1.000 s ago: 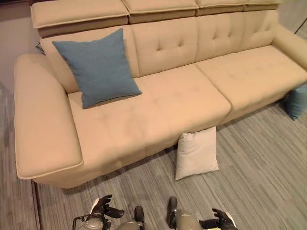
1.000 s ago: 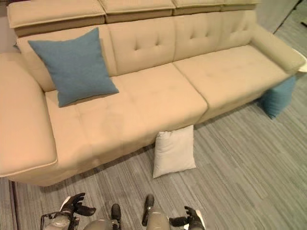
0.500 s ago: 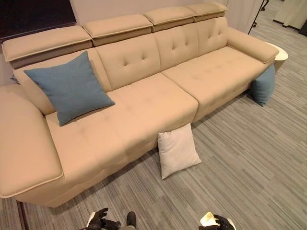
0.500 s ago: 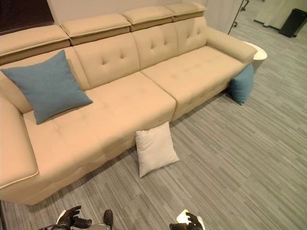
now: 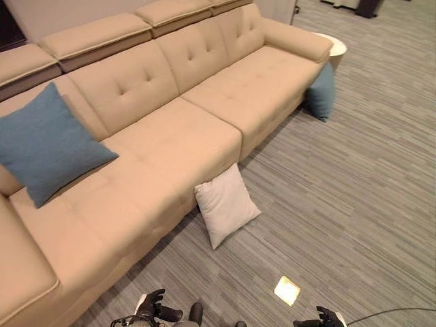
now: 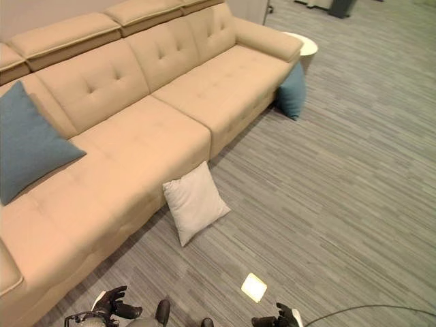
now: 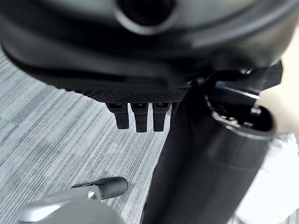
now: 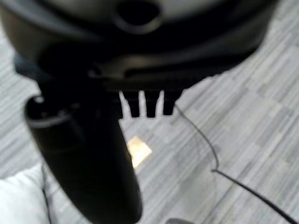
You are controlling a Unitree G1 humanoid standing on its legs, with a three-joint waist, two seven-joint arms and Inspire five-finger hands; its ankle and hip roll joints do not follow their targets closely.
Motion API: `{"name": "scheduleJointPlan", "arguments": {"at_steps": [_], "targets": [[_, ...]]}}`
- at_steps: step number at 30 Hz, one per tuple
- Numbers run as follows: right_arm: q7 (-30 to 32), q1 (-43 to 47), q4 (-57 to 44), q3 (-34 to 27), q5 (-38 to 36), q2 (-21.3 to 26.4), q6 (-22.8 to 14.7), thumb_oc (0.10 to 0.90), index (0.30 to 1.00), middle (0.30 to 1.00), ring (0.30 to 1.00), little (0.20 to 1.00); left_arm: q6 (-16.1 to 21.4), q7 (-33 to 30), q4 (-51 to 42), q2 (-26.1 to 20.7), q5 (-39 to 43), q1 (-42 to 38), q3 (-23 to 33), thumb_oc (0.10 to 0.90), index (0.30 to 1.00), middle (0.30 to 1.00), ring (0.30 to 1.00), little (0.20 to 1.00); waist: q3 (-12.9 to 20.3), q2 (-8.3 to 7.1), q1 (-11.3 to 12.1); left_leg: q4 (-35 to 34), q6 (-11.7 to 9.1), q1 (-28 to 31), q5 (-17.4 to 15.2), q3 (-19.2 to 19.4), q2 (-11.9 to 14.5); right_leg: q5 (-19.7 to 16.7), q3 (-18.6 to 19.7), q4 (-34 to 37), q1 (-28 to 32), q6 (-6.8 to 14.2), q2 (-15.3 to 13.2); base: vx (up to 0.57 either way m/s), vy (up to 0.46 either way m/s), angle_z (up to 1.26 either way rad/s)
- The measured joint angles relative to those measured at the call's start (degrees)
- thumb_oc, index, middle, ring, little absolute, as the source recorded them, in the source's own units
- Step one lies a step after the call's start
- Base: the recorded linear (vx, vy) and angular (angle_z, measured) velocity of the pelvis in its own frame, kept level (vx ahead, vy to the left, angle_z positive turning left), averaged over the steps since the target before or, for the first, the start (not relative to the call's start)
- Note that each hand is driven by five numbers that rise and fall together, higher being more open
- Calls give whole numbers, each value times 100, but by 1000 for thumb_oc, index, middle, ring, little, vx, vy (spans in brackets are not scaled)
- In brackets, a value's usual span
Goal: Pick up all the scattered cushions and arrange them neatly on the sofa.
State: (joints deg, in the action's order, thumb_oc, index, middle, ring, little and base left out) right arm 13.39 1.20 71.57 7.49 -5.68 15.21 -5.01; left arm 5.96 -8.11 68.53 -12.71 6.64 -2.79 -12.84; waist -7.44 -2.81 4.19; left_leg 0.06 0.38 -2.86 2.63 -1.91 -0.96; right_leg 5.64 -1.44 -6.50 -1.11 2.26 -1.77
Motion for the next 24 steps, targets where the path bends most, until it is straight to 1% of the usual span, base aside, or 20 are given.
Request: {"name": "scheduleJointPlan", "arguments": {"at_steps": [2, 3, 4, 5, 6, 7, 8, 9, 10, 11, 13, 14, 15, 16, 17, 18, 20, 21, 22, 24], "targets": [[-3, 48, 1, 22, 41, -24, 13, 800, 900, 900, 900, 900, -2, 0, -9, -1, 1, -46, 8, 800, 900, 900, 900, 900, -7, -5, -14, 17, 74, 8, -50, 109, -72, 38, -50, -390, -212, 82, -83, 39, 61, -43], [-10, 106, 2, 76, 59, -28, 26, 800, 900, 900, 900, 900, -2, -4, -34, -29, 2, -73, 11, 800, 900, 900, 900, 900, -51, -4, -16, -6, 117, 51, -65, 214, -74, 101, -102, -960, -495, 236, -146, 82, 43, -39], [-13, 231, -15, 105, 74, -32, 40, 800, 900, 900, 900, 900, 0, -10, -95, -70, 3, -58, 8, 800, 900, 900, 900, 900, -174, 39, 7, 27, 166, 88, -61, 305, -12, 150, -292, -1664, -829, 451, -201, 105, -20, -30], [-14, 285, -55, 105, 80, -55, 43, 800, 900, 900, 900, 900, 2, -21, -148, -112, 2, -71, 2, 800, 900, 900, 900, 900, -229, 39, -11, 22, 178, 136, -66, 308, -12, 243, -608, -2220, -1075, 764, -345, 141, -56, -17], [-13, 275, -41, 101, 106, -79, 61, 800, 900, 900, 900, 900, 5, -34, -146, -151, 1, -103, -3, 800, 900, 900, 900, 900, -258, 65, -7, -12, 223, 217, -128, 366, -11, 318, -889, -2299, -1174, 777, -569, 115, -116, -15], [-12, 275, -45, 101, 143, -81, 63, 800, 900, 900, 900, 900, 4, -59, -144, -154, 0, -61, 3, 800, 900, 900, 900, 900, -246, 48, 27, -96, 226, 295, -166, 483, -37, 327, -1310, -2143, -1171, 745, -914, 184, -164, -33], [-12, 284, -56, 106, 200, -82, 47, 800, 900, 900, 900, 900, 3, -58, -126, -168, 1, -28, 35, 800, 900, 900, 900, 900, -246, 53, 82, -128, 256, 312, -201, 563, -43, 265, -1489, -1785, -1144, 683, -1175, 151, -130, -39], [-13, 324, -70, 105, 241, -83, 47, 800, 900, 900, 900, 900, -1, -59, -106, -175, 0, -27, 42, 800, 900, 900, 900, 900, -244, 50, 102, -131, 210, 357, -201, 619, -42, 205, -1632, -1473, -1157, 611, -1368, 228, -169, -65], [-15, 367, -91, 103, 277, -94, 54, 800, 900, 900, 900, 900, -5, -58, -89, -193, 0, 72, 102, 800, 900, 900, 900, 900, -216, 9, 143, -144, 208, 374, -216, 775, -14, -156, -1881, -602, -1124, 705, -1589, 178, -149, -53], [-14, 363, -154, 100, 291, -93, 55, 800, 900, 900, 900, 900, -5, -55, -51, -188, -2, 81, 123, 800, 900, 900, 900, 900, -239, 51, 115, -157, 180, 406, -257, 774, 4, -351, -1876, -328, -1123, 754, -1594, 221, -211, -46], [-16, 341, -231, 102, 299, -90, 60, 800, 900, 900, 900, 900, -4, -56, 69, -153, -2, 48, 173, 800, 900, 900, 900, 900, -230, 34, 33, -213, 105, 508, -297, 761, 24, -676, -1850, 5, -1094, 728, -1521, 176, -203, 8], [-27, 266, -230, 104, 303, -103, 69, 800, 900, 900, 900, 900, -3, -55, 81, -153, -7, 124, 171, 800, 900, 900, 900, 900, -223, 14, -20, -243, 14, 638, -335, 693, 23, -939, -1778, 173, -930, 598, -1408, 197, -245, 45], [-31, 132, -227, 100, 303, -81, 70, 800, 900, 900, 900, 900, -2, -57, 83, -95, -6, 155, 169, 800, 900, 900, 900, 900, -202, 71, -114, -240, -107, 770, -352, 553, 100, -1291, -1654, 300, -712, 495, -1260, 156, -231, 51], [-42, 22, -216, 102, 303, -49, 84, 800, 900, 900, 900, 900, 2, -63, 75, -7, -1, 199, 175, 800, 900, 900, 900, 900, -139, 174, -134, -238, -190, 853, -384, 472, 268, -1285, -1688, 392, -547, 416, -1085, 142, -255, 36], [-39, -46, -226, 101, 302, -29, 84, 800, 900, 900, 900, 900, 13, -53, 53, 64, 12, 278, 189, 800, 900, 900, 900, 900, -49, 286, -91, -125, -266, 868, -442, 451, 459, -1248, -1740, 575, -382, 385, -889, 85, -236, 0], [-42, -66, -230, 101, 301, -25, 81, 800, 900, 900, 900, 900, 12, -55, 56, 134, 36, 293, 242, 800, 900, 900, 900, 900, 21, 343, -9, 77, -282, 824, -433, 440, 577, -1288, -1748, 796, -213, 294, -717, 60, -271, -11], [-41, -41, -273, 103, 296, -27, 59, 800, 900, 900, 900, 900, 15, -23, 57, 160, 149, 253, 354, 800, 900, 900, 900, 900, 54, 243, 44, 772, -313, 468, -418, 257, 676, -1356, -1837, 1176, -2, 178, -531, 11, -235, 6], [-29, -12, -281, 103, 295, -18, 46, 800, 900, 900, 900, 900, 15, -48, 55, 138, 183, 182, 354, 800, 900, 900, 900, 900, 26, 171, 67, 1358, -442, 123, -353, 107, 698, -1323, -1884, 1181, 5, 62, -481, 15, -197, 16], [-9, 17, -284, 106, 291, -13, 47, 800, 900, 900, 900, 900, 19, -58, 48, 111, 196, 121, 357, 800, 900, 900, 900, 900, -4, 97, 118, 1862, -615, -152, -241, 50, 711, -1278, -1890, 1180, 8, -76, -453, 39, -174, 7], [21, 86, -319, 123, 287, 18, 40, 800, 900, 900, 900, 900, 71, -63, -20, 97, 275, 39, 406, 800, 900, 900, 900, 900, -26, 26, 154, 2635, -1071, -635, 114, -158, 820, -1140, -1954, 1179, 80, -351, -304, 83, -129, 8]]}}
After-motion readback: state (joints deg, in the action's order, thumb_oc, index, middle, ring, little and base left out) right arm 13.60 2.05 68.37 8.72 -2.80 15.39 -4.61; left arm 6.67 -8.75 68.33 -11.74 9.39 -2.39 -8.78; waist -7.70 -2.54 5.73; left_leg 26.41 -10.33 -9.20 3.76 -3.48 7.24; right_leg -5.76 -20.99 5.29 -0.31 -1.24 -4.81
